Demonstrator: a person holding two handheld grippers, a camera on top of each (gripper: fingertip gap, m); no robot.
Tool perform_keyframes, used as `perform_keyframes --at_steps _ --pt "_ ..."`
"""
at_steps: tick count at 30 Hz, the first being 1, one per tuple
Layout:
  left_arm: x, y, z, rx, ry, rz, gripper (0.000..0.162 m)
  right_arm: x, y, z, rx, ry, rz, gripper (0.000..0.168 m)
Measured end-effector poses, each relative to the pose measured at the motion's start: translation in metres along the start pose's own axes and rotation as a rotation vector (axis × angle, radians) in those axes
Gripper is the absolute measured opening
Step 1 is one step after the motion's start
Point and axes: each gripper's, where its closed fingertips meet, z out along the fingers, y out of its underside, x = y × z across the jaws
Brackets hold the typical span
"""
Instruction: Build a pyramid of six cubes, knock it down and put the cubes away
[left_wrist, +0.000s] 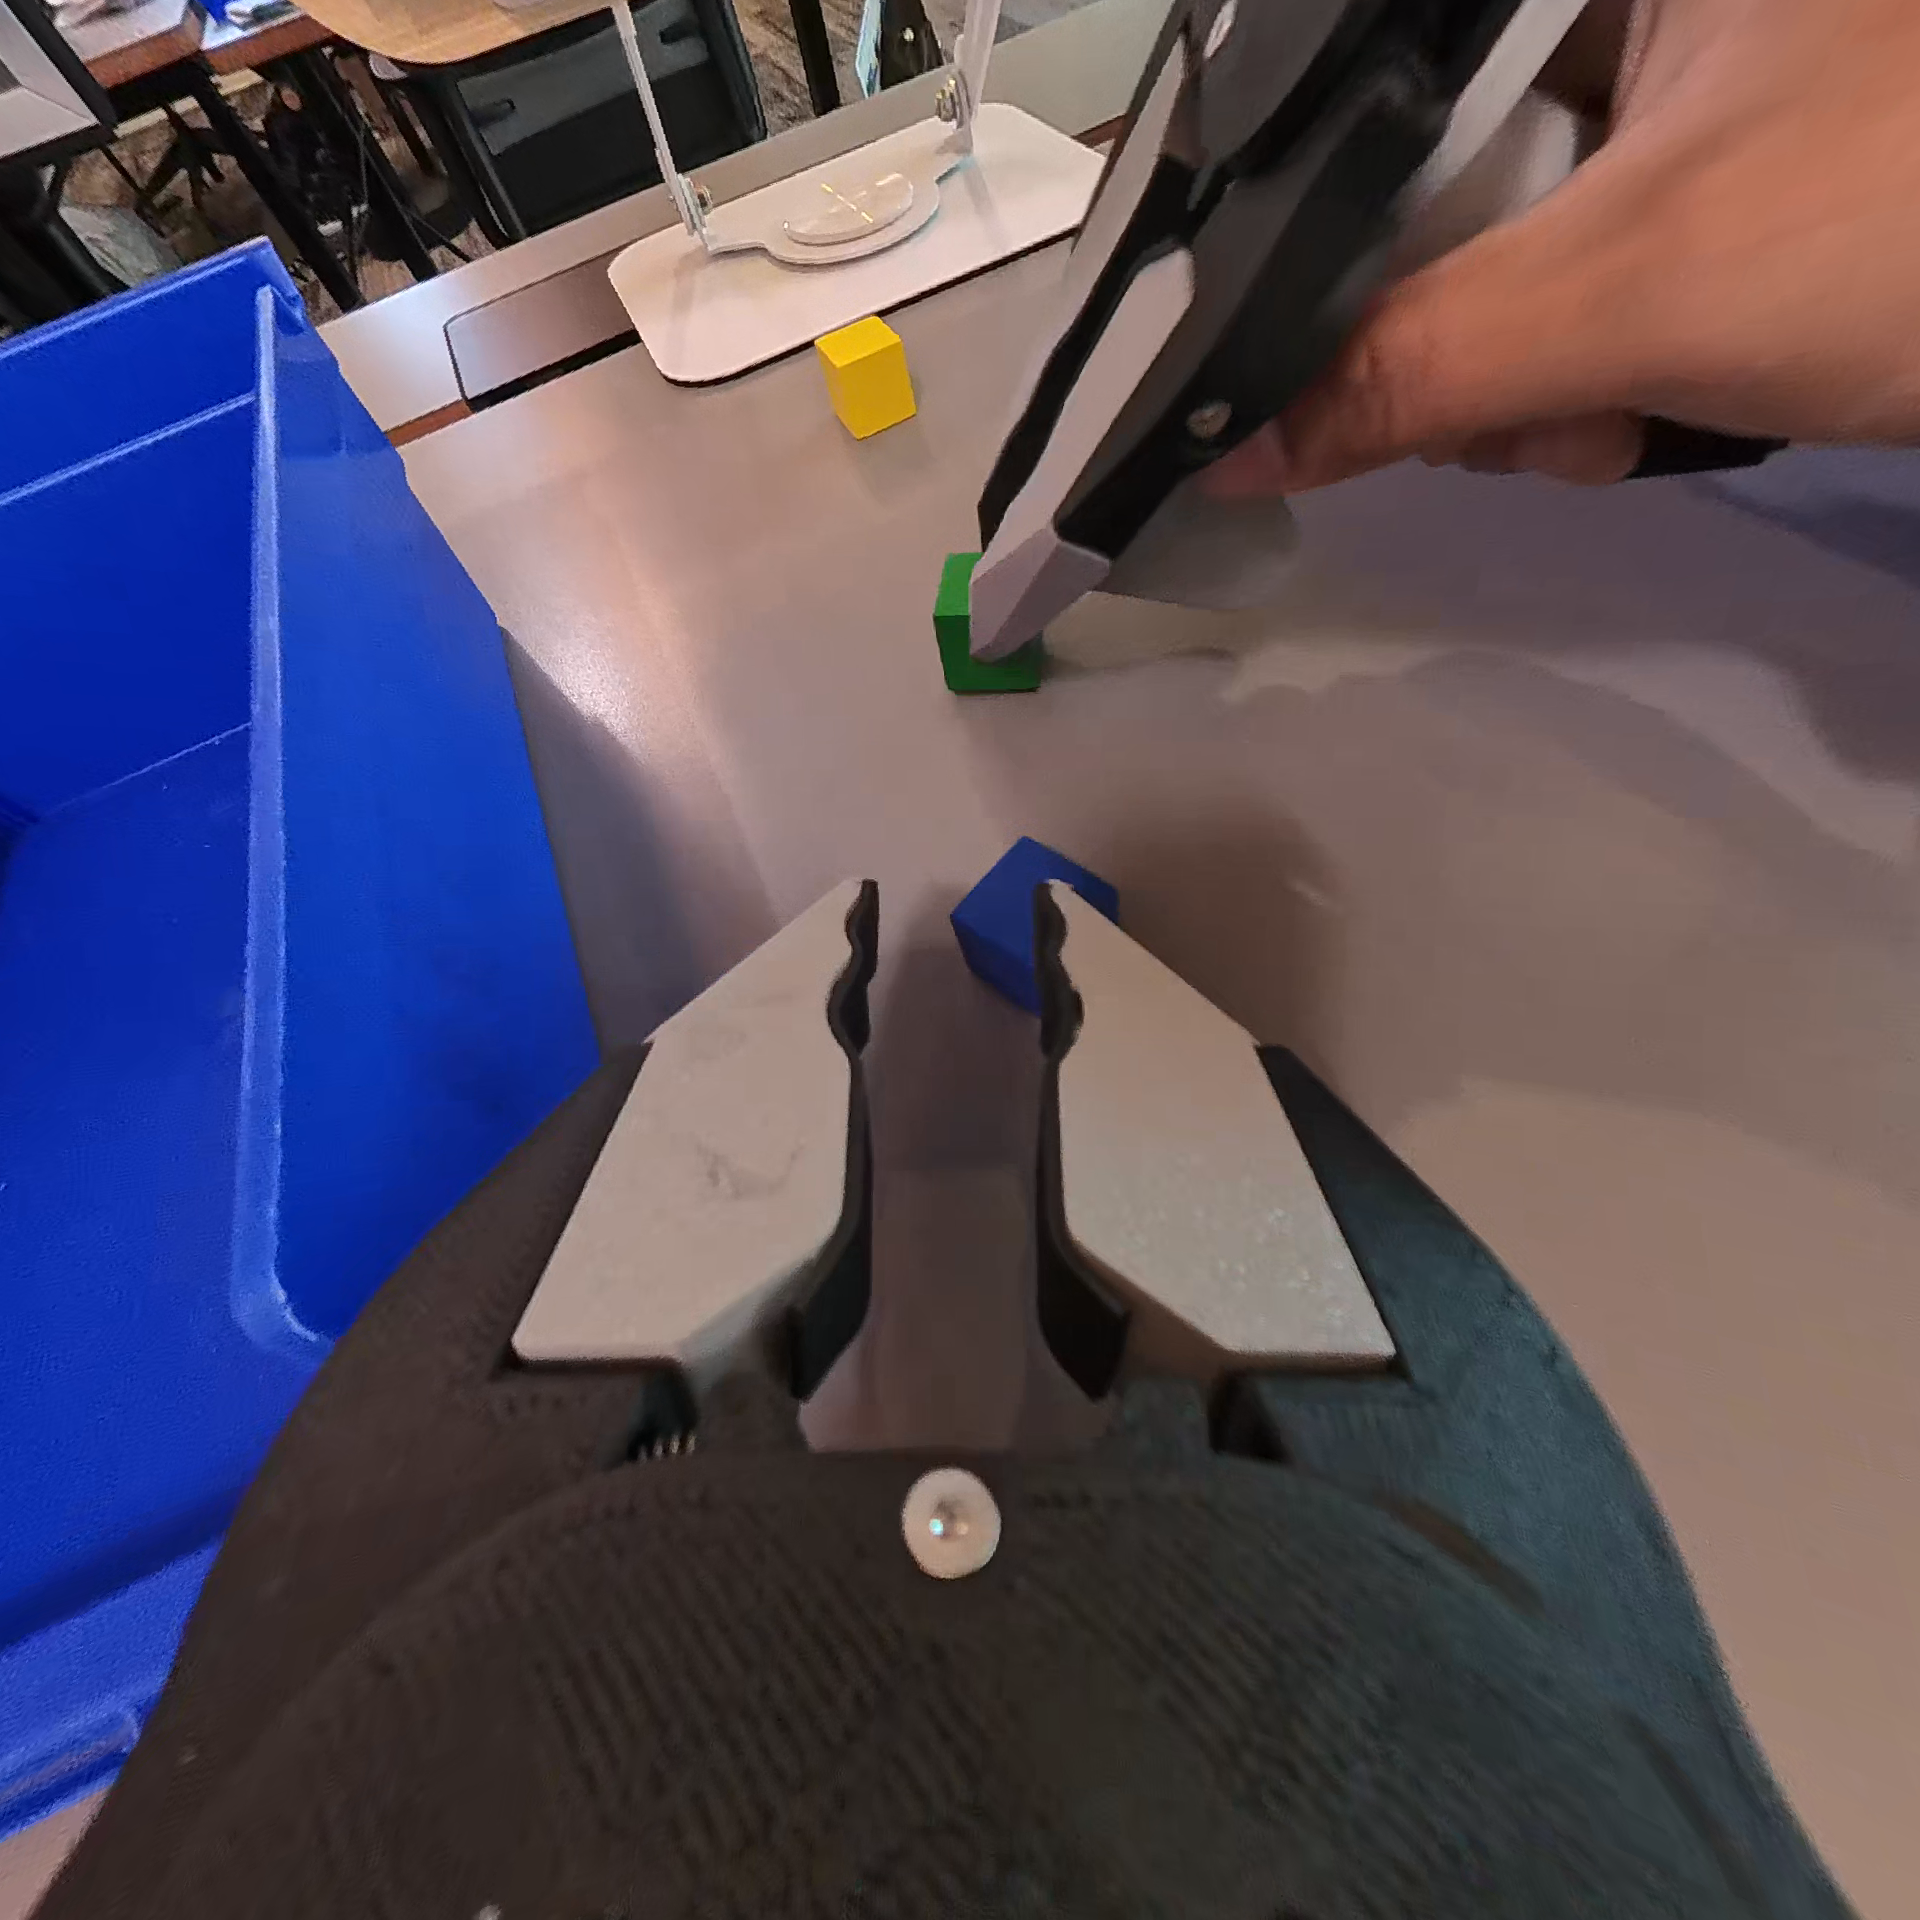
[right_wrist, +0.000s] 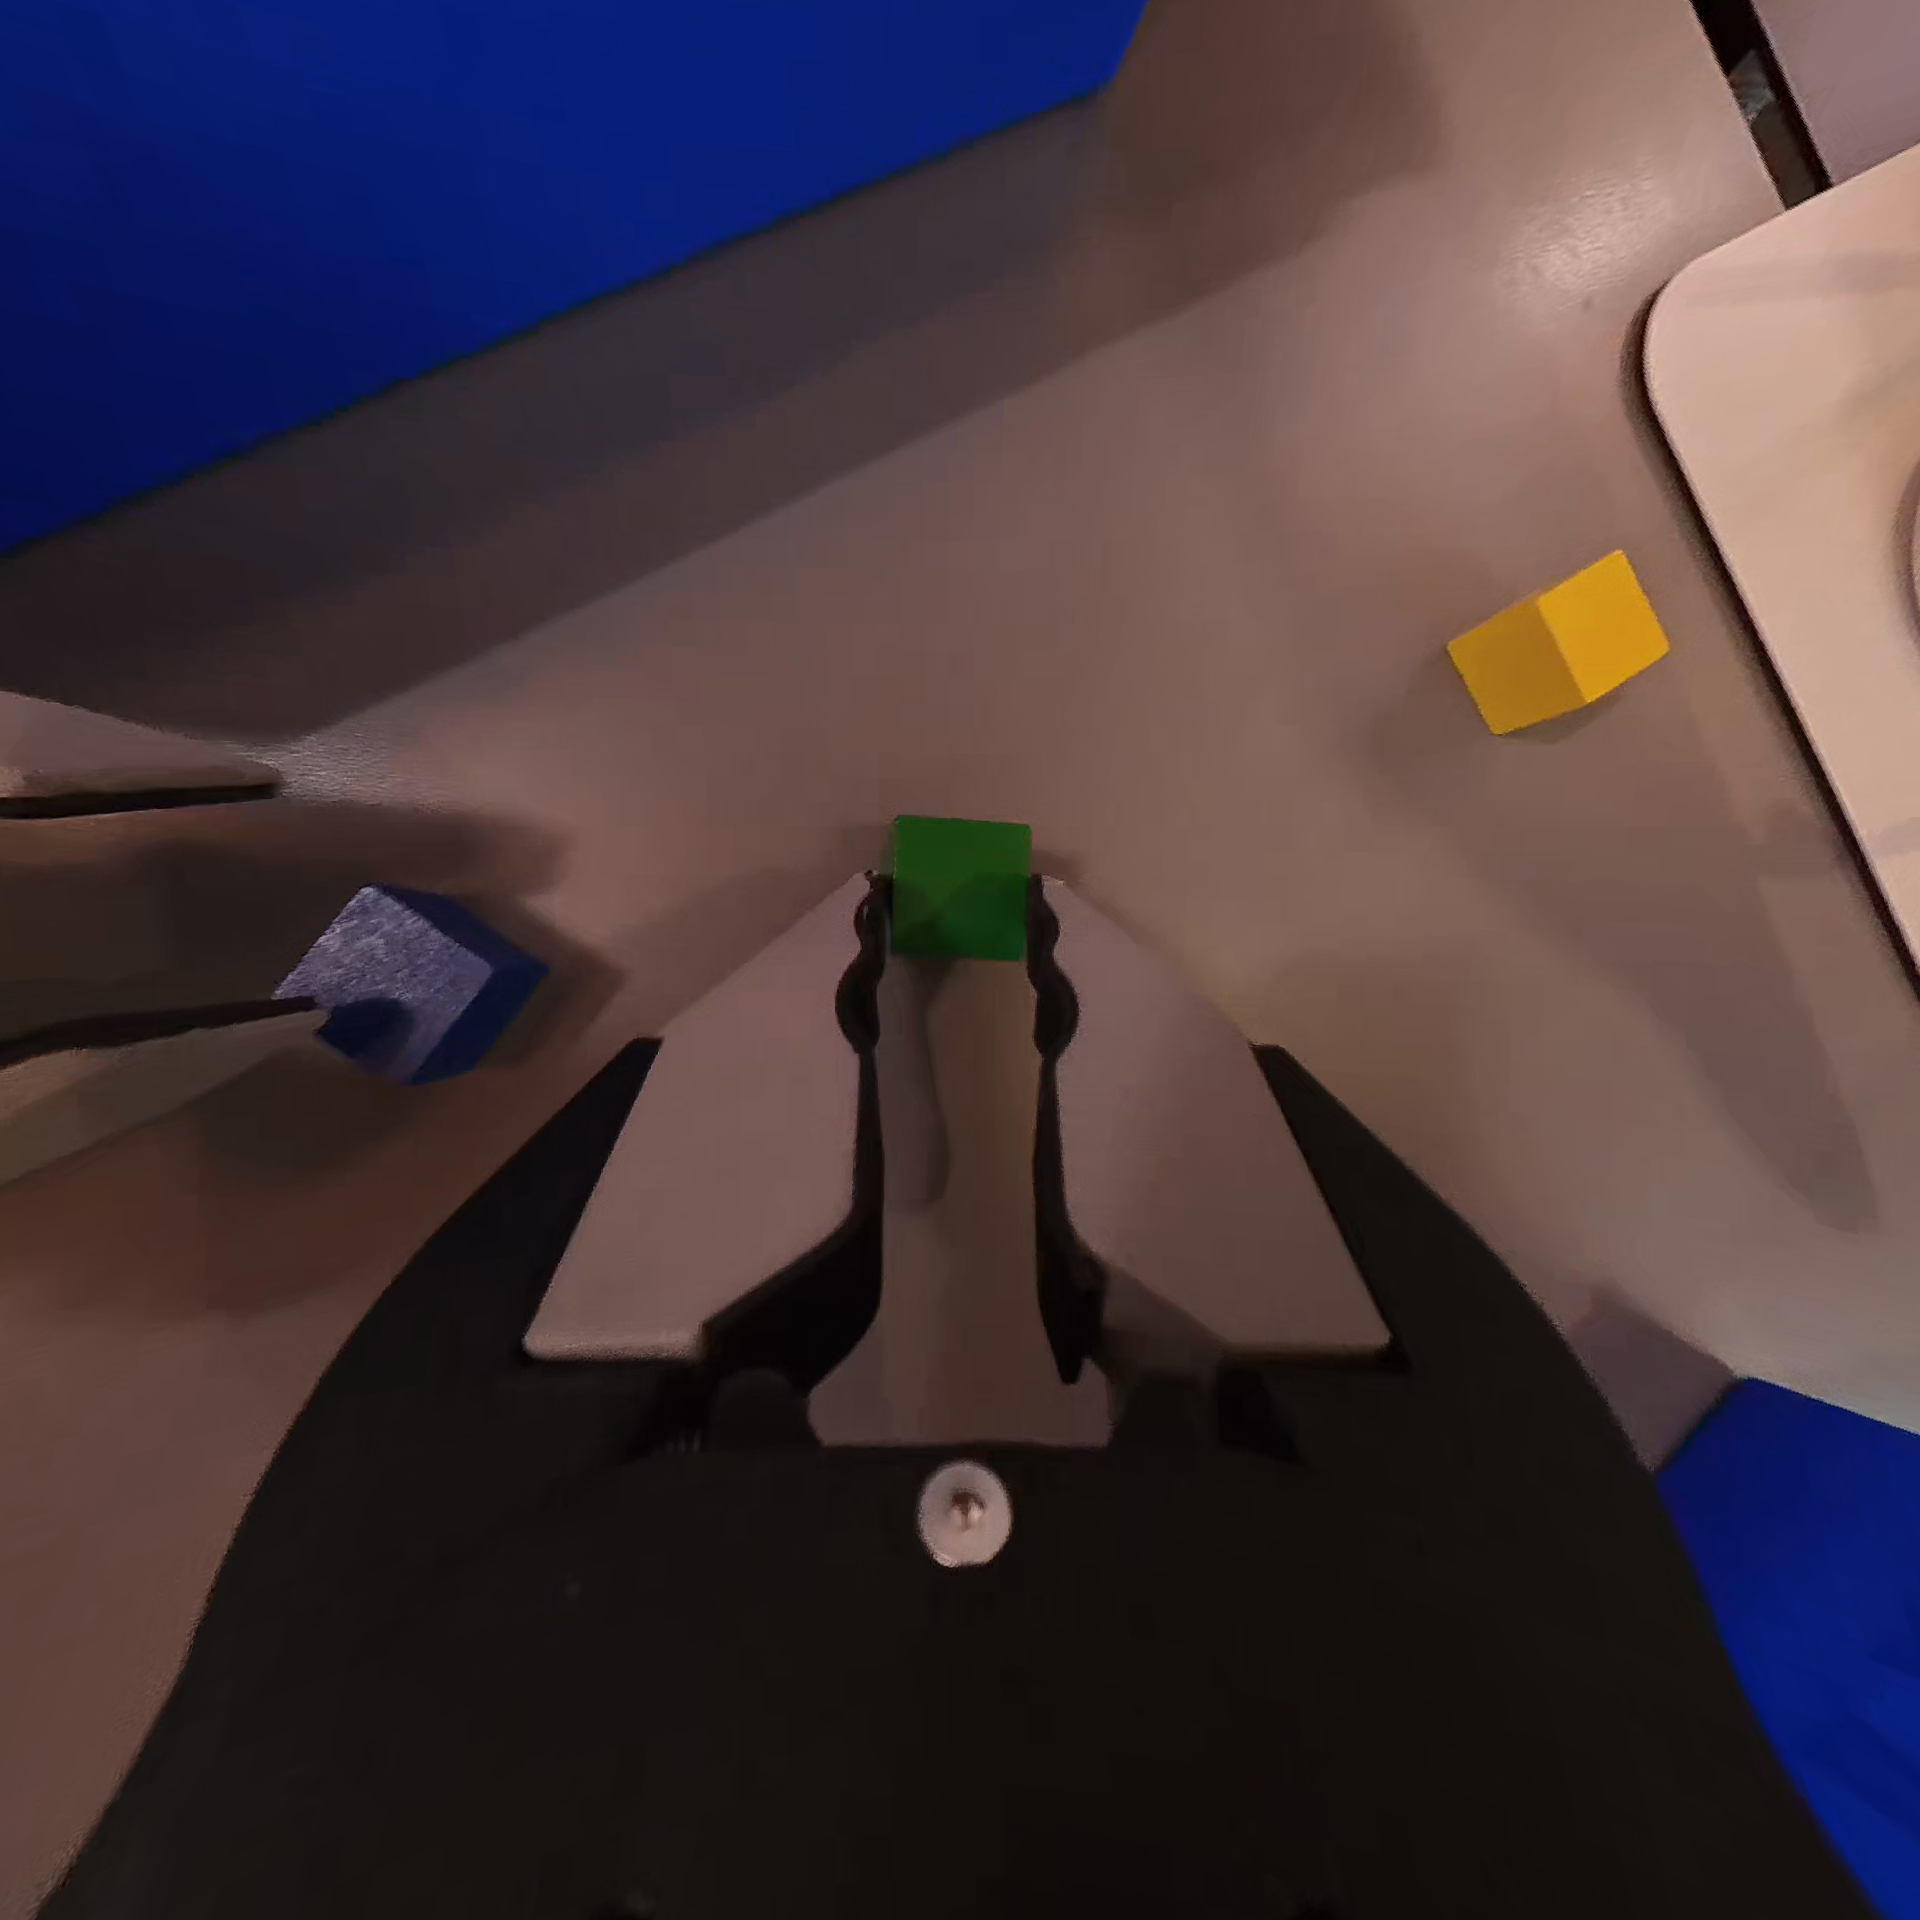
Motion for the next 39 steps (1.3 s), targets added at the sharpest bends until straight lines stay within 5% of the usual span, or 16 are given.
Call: perform_keyframes --at_steps 3,8,11,14,20,22,26,27,32,39 --pt "0.000 0.000 0.000 0.003 0.009 -0.005 0.027 0.004 -0.007 -0.037 0.079 0.028 -0.014 0.024" --pt "0.000 0.000 0.001 0.000 0.011 -0.007 0.026 0.038 -0.009 -0.152 0.227 0.175 -0.011 0.024" --pt "0.000 0.000 0.001 -0.003 0.002 -0.002 0.027 0.077 0.016 -0.215 0.245 0.306 0.035 0.024" --pt "-0.001 0.000 0.000 0.000 -0.012 0.007 0.027 0.103 0.061 -0.240 0.248 0.322 0.148 0.024" --pt "-0.001 -0.001 -0.001 0.009 -0.053 0.048 0.028 0.117 0.182 -0.180 -0.006 0.249 0.331 0.035" --pt "-0.002 -0.001 -0.002 0.011 -0.070 0.058 0.029 0.118 0.191 -0.171 -0.006 0.310 0.327 0.039" --pt "-0.011 -0.003 -0.004 0.027 -0.098 0.006 0.029 0.077 0.112 -0.190 0.289 0.305 0.188 0.023" --pt "-0.015 -0.003 -0.006 0.035 -0.106 -0.023 0.029 0.059 0.091 -0.190 0.324 0.268 0.156 0.031" --pt "-0.028 -0.010 -0.014 0.105 -0.134 -0.110 0.019 -0.036 0.019 -0.152 0.352 0.040 0.026 0.046" --pt "-0.034 -0.017 -0.025 0.184 -0.165 -0.129 0.016 -0.087 -0.008 -0.053 0.204 -0.029 0.010 0.047"
